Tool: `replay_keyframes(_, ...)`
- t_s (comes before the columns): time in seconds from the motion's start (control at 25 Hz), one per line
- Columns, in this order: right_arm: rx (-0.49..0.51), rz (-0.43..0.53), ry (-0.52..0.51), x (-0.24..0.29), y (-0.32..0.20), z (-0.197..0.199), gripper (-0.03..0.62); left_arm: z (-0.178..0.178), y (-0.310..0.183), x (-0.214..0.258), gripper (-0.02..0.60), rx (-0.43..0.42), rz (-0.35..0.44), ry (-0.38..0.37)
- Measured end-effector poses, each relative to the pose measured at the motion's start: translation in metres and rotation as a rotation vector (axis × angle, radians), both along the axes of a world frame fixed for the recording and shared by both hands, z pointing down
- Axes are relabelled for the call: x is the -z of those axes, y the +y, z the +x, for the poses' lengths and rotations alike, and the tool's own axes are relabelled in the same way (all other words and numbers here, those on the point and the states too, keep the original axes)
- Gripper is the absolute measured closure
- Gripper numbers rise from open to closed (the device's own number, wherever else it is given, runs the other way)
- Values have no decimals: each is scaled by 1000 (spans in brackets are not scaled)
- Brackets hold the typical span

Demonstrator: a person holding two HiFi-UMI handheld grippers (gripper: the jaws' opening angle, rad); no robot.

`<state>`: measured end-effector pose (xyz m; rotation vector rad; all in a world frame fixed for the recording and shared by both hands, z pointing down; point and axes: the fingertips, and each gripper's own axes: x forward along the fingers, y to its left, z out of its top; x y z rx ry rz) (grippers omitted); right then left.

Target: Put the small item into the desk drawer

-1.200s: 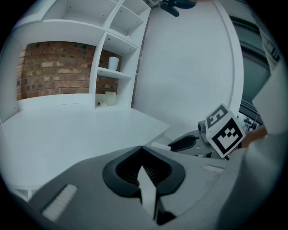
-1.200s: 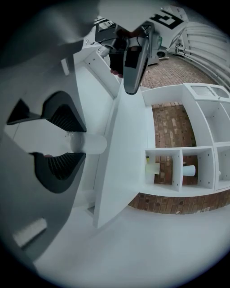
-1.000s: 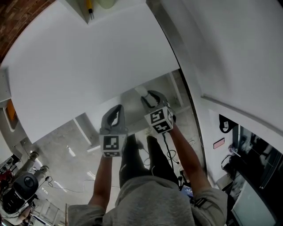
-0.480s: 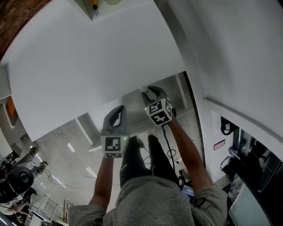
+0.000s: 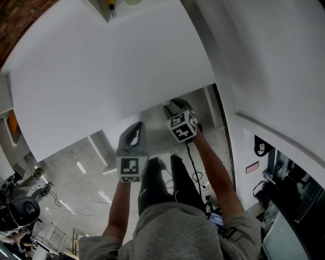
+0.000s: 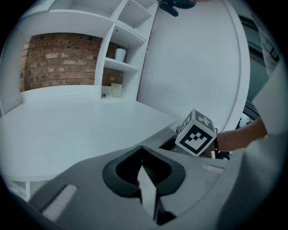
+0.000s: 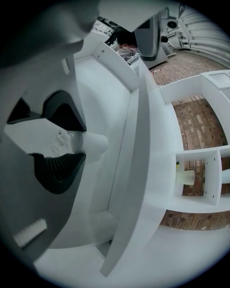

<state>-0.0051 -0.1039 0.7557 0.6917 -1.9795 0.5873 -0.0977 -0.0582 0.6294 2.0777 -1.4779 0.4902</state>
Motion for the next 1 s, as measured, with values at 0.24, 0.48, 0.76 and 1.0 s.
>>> replay_keyframes(0.24,-9,11,-5,4,0,2,402,0,-2,7,569,-1,17,-7)
replay_keyframes(0.48,-10,37,-20,21,0,4,405,4,-5,25,569,-5,52,-16)
replay_keyframes(0.76,-8,93,-49,58,3,8,414,7,2,55,569,-3,88,-37)
replay_keyframes(1.0,-21,160,-88,102,7,13,427,9,6,89,569,-3,153,-56)
